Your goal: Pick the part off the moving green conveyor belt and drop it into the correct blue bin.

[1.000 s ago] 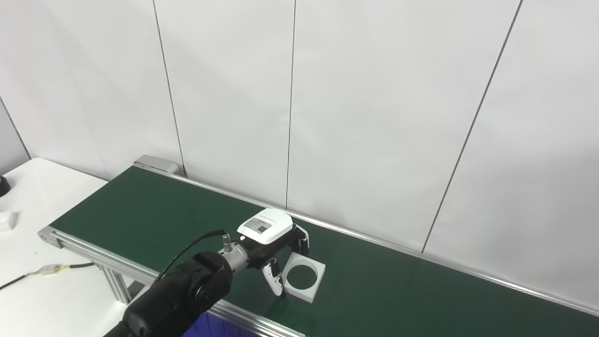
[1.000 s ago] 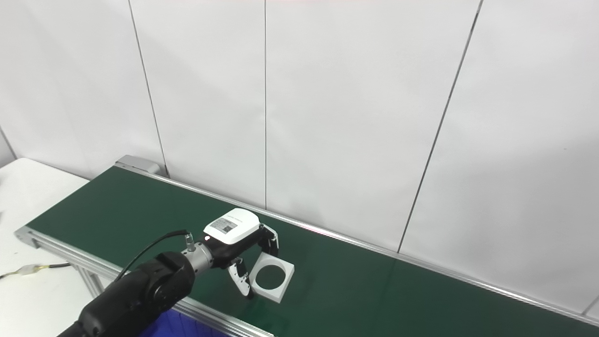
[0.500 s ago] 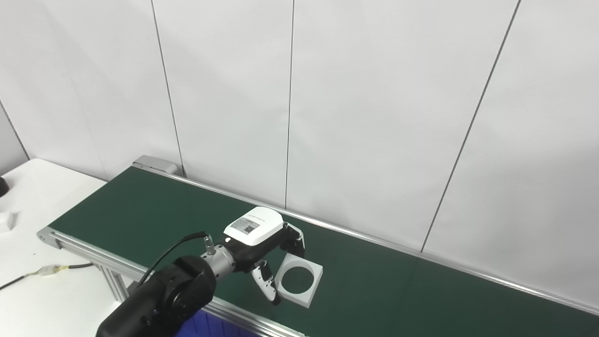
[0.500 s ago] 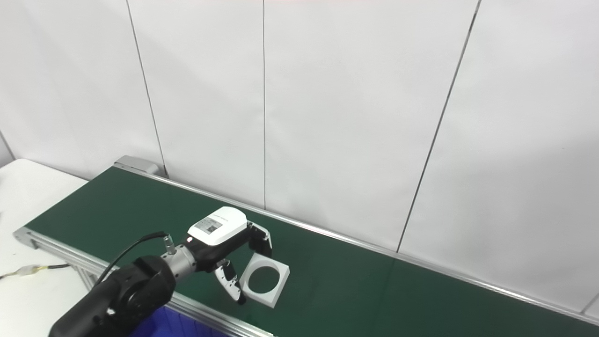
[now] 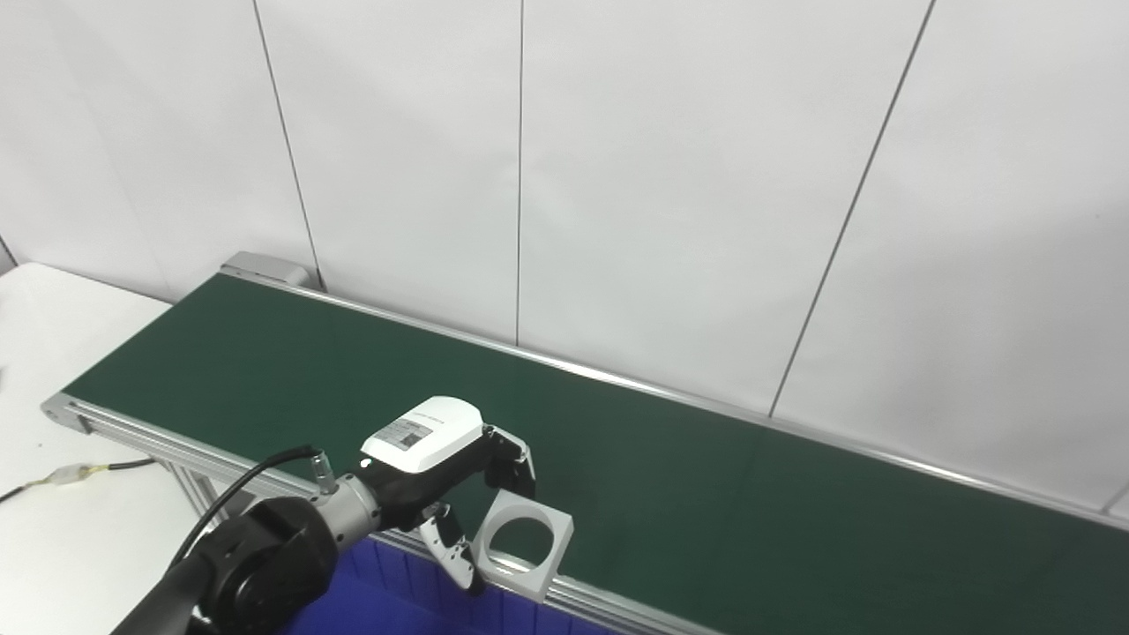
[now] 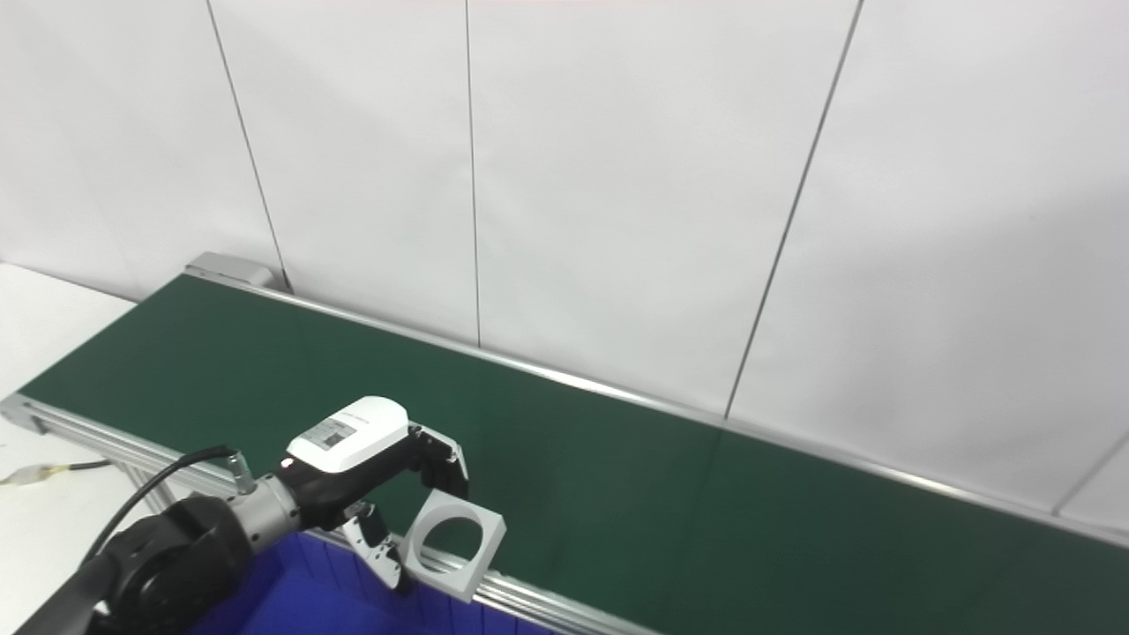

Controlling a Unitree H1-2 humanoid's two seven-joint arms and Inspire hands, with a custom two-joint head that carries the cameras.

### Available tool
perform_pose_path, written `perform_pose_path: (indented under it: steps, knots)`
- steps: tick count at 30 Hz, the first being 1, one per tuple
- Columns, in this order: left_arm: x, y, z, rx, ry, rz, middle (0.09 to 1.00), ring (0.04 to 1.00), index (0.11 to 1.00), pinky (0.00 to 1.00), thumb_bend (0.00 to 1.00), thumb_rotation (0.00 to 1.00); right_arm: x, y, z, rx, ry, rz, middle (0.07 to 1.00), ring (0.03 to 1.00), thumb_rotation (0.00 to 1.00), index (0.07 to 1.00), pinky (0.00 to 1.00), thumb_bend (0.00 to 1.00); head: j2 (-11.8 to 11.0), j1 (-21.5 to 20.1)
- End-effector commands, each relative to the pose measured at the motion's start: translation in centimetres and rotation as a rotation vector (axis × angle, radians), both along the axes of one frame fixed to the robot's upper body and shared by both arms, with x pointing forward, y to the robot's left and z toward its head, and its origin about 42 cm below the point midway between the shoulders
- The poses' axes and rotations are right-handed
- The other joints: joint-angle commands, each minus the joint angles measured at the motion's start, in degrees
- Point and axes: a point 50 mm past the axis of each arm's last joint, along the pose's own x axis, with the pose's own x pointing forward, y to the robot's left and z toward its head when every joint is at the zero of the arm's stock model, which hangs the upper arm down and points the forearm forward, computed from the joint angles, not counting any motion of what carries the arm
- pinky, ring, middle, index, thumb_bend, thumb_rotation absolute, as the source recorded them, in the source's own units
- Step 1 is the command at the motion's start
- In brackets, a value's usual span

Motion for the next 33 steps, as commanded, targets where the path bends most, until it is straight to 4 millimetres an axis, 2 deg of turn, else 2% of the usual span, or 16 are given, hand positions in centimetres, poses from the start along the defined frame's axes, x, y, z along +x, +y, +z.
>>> perform_pose_path:
  steps: [1, 5, 7, 11, 19, 27, 31, 33]
  knots:
    - [-0.3, 0.5, 1.3, 0.002, -0.034, 0.002, 0.538, 0.540, 0.459, 0.57, 0.52, 0.00, 0.3, 0.1, 1.4, 0.029, -0.065, 0.005, 0.748, 0.691, 0.50, 0.842, 0.61, 0.46, 0.7, -0.4]
    - [-0.9, 0.8, 1.0, -0.012, -0.015, 0.016, 0.532, 0.529, 0.463, 0.57, 0.52, 0.00, 0.3, 0.0, 1.7, 0.024, -0.075, 0.006, 0.743, 0.684, 0.44, 0.841, 0.60, 0.44, 1.6, -0.6]
    - [-1.1, 1.0, 1.0, -0.019, -0.013, 0.018, 0.529, 0.522, 0.466, 0.56, 0.52, 0.00, 0.4, 0.0, 1.8, 0.025, -0.080, 0.006, 0.740, 0.680, 0.42, 0.840, 0.60, 0.44, 2.8, -0.7]
    - [-1.7, 1.5, 0.9, -0.045, -0.010, 0.005, 0.513, 0.478, 0.474, 0.49, 0.52, 0.00, 0.5, -0.2, 2.0, 0.028, -0.077, 0.004, 0.739, 0.678, 0.45, 0.836, 0.60, 0.47, 3.9, -0.7]
    - [-2.8, 1.7, 0.8, -0.080, 0.016, 0.006, 0.507, 0.483, 0.480, 0.52, 0.52, 0.00, 0.8, -0.4, 2.5, 0.020, -0.071, -0.007, 0.737, 0.681, 0.49, 0.833, 0.60, 0.52, 6.4, -0.7]
    - [-4.6, 1.5, -1.0, -0.120, 0.089, 0.047, 0.508, 0.481, 0.480, 0.50, 0.52, 0.00, 1.1, -0.7, 2.9, 0.016, -0.078, -0.013, 0.725, 0.669, 0.52, 0.831, 0.59, 0.54, 7.9, -0.9]
    - [-5.0, 1.4, -1.9, -0.127, 0.106, 0.052, 0.498, 0.464, 0.483, 0.46, 0.52, 0.00, 1.2, -0.7, 2.9, 0.014, -0.074, -0.013, 0.723, 0.670, 0.52, 0.828, 0.59, 0.54, 8.1, -1.2]
    - [-5.1, 1.3, -2.2, -0.131, 0.112, 0.051, 0.505, 0.475, 0.482, 0.47, 0.52, 0.00, 1.2, -0.7, 3.0, 0.018, -0.072, -0.014, 0.722, 0.671, 0.52, 0.828, 0.59, 0.54, 8.6, -1.8]
